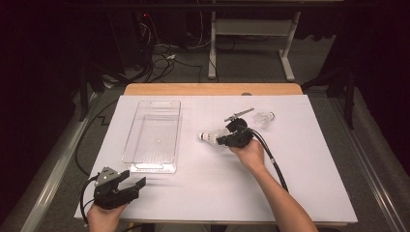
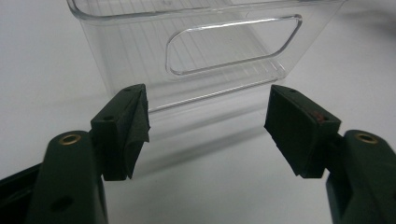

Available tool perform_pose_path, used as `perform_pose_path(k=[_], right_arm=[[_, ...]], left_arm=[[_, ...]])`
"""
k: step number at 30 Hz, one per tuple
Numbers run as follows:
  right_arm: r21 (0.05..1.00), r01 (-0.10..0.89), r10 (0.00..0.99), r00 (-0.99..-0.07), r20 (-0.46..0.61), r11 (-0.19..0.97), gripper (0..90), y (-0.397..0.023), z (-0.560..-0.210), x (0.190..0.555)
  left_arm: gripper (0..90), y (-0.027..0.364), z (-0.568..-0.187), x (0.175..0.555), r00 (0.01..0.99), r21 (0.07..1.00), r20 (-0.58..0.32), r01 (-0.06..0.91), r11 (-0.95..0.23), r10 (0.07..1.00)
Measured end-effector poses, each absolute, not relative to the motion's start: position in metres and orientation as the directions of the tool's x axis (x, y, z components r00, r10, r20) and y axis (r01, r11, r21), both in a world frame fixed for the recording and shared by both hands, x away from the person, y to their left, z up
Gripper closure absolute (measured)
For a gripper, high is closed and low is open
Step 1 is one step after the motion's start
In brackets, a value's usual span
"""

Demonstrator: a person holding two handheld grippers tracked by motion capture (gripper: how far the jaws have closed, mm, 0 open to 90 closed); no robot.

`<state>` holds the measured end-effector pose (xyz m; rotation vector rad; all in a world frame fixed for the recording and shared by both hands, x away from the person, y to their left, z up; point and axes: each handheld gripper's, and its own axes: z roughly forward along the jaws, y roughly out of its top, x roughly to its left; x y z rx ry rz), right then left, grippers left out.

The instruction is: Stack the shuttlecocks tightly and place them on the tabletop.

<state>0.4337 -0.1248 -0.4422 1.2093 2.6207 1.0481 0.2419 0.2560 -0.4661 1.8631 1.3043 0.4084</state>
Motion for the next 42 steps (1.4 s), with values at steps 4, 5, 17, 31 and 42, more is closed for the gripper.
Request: perform_pose_path(k=[4,5,17,31,42], right_arm=[[0.606,0.65,0.7,-0.685,0.205,0.459,87.6,-0.1238,-0.444,0.4337],[0.604,0.648,0.699,-0.687,0.198,0.465,87.6,-0.1233,-0.4444,0.4337],[0.598,0.652,0.709,-0.68,0.188,0.466,87.6,-0.1212,-0.4502,0.4359],[0.592,0.65,0.715,-0.678,0.17,0.476,83.2,-0.1191,-0.4517,0.4353],[0.599,0.658,0.731,-0.661,0.17,0.456,75.8,-0.1273,-0.4511,0.4318]], left_arm=[[31.5,0.2559,-0.4656,0.2414,0.421,0.764,-0.172,0.628,-0.149,0.891],[31.6,0.2554,-0.4657,0.2413,0.419,0.765,-0.175,0.628,-0.146,0.891],[31.9,0.2551,-0.4656,0.2413,0.423,0.764,-0.183,0.63,-0.143,0.888],[31.6,0.2554,-0.4656,0.2413,0.425,0.765,-0.176,0.626,-0.148,0.888],[31.7,0.2554,-0.4656,0.2409,0.424,0.765,-0.175,0.626,-0.148,0.889]])
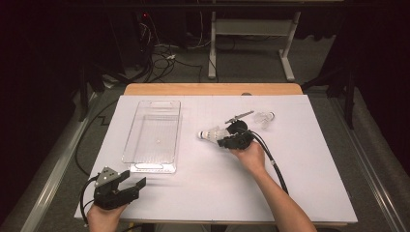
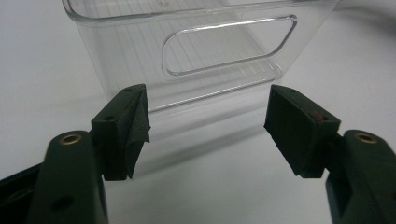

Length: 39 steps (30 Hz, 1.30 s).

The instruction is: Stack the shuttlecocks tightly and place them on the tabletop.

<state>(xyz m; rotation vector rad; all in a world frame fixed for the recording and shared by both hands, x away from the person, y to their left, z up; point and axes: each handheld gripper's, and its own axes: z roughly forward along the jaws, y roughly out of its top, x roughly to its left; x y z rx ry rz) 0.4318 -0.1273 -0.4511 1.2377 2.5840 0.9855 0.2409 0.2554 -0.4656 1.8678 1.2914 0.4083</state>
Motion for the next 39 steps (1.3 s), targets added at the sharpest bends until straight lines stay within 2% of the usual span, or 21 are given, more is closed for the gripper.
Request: perform_pose_path(k=[12,39], right_arm=[[0.608,0.654,0.742,-0.653,0.152,0.451,66.1,-0.137,-0.444,0.425],[0.633,0.64,0.754,-0.643,0.131,0.436,61.7,-0.16,-0.434,0.411]], left_arm=[[31.6,0.255,-0.466,0.242,0.425,0.764,-0.173,0.628,-0.152,0.888],[31.6,0.255,-0.466,0.242,0.427,0.763,-0.174,0.629,-0.153,0.888]])
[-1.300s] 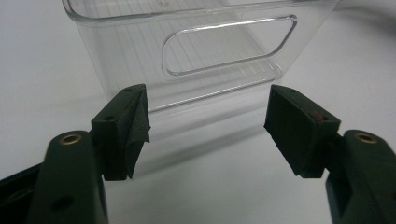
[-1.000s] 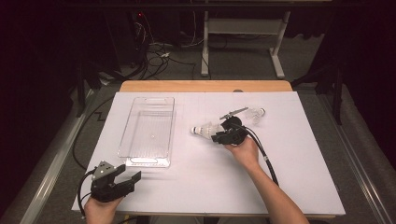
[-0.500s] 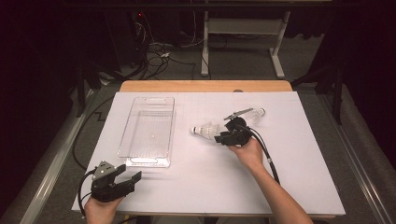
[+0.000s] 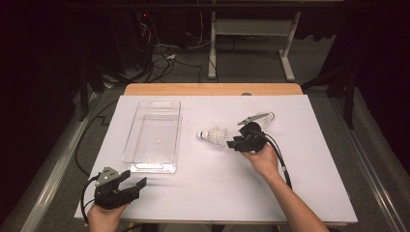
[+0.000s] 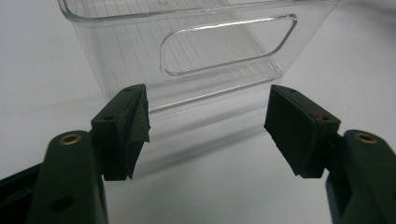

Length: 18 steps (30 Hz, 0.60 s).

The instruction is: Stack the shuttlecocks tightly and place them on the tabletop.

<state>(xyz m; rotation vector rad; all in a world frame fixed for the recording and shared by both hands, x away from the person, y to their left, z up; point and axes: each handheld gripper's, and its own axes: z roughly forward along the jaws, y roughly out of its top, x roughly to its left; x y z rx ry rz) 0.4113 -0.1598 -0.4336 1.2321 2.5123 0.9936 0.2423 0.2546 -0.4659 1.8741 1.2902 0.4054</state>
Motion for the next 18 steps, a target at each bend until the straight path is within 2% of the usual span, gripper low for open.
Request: perform_pose_path(k=[18], right_arm=[[0.654,0.633,0.771,-0.626,0.117,0.414,60.5,-0.178,-0.432,0.403]], left_arm=[[31.6,0.254,-0.466,0.242,0.427,0.763,-0.173,0.628,-0.154,0.887]])
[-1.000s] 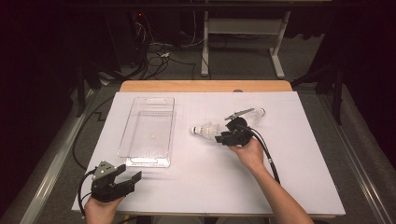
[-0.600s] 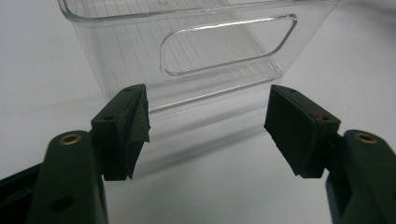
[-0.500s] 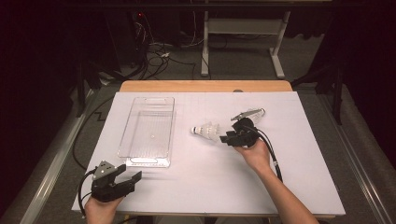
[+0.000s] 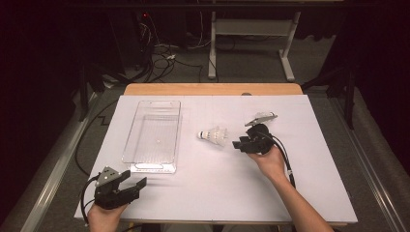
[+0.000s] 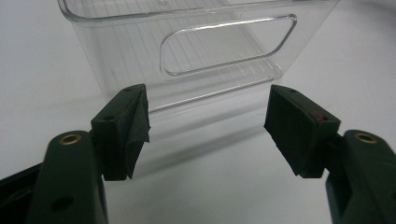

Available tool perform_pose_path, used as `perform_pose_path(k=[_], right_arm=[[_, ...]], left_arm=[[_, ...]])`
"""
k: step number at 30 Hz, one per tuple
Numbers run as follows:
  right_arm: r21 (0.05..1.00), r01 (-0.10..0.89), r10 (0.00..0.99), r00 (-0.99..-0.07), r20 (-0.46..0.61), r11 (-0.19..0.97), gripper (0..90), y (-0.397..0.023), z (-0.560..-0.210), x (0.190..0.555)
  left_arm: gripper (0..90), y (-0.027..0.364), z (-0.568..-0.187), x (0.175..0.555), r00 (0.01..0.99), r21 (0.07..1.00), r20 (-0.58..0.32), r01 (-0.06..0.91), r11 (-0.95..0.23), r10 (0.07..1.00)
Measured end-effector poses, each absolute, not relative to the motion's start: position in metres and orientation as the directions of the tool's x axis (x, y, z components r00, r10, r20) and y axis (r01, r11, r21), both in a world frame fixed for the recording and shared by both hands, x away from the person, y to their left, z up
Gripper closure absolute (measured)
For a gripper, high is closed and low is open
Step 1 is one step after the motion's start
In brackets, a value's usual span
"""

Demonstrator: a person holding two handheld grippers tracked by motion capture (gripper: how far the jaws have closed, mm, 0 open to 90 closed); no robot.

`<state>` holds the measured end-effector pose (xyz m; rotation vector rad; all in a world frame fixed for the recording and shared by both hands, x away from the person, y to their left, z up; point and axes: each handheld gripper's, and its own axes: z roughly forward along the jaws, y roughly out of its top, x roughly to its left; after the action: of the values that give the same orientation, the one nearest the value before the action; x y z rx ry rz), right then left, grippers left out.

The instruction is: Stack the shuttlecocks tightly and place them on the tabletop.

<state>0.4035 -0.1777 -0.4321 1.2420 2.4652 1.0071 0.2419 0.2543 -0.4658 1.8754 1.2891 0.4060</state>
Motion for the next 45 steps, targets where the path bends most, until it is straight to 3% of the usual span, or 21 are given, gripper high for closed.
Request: perform_pose_path(k=[29,45], right_arm=[[0.685,0.625,0.827,-0.558,0.06,0.373,56.7,-0.215,-0.43,0.4],[0.694,0.662,0.896,-0.441,0.054,0.284,57.2,-0.244,-0.428,0.41]], left_arm=[[31.5,0.254,-0.466,0.242,0.43,0.761,-0.174,0.63,-0.156,0.886],[31.5,0.254,-0.466,0.242,0.428,0.76,-0.174,0.631,-0.155,0.887]])
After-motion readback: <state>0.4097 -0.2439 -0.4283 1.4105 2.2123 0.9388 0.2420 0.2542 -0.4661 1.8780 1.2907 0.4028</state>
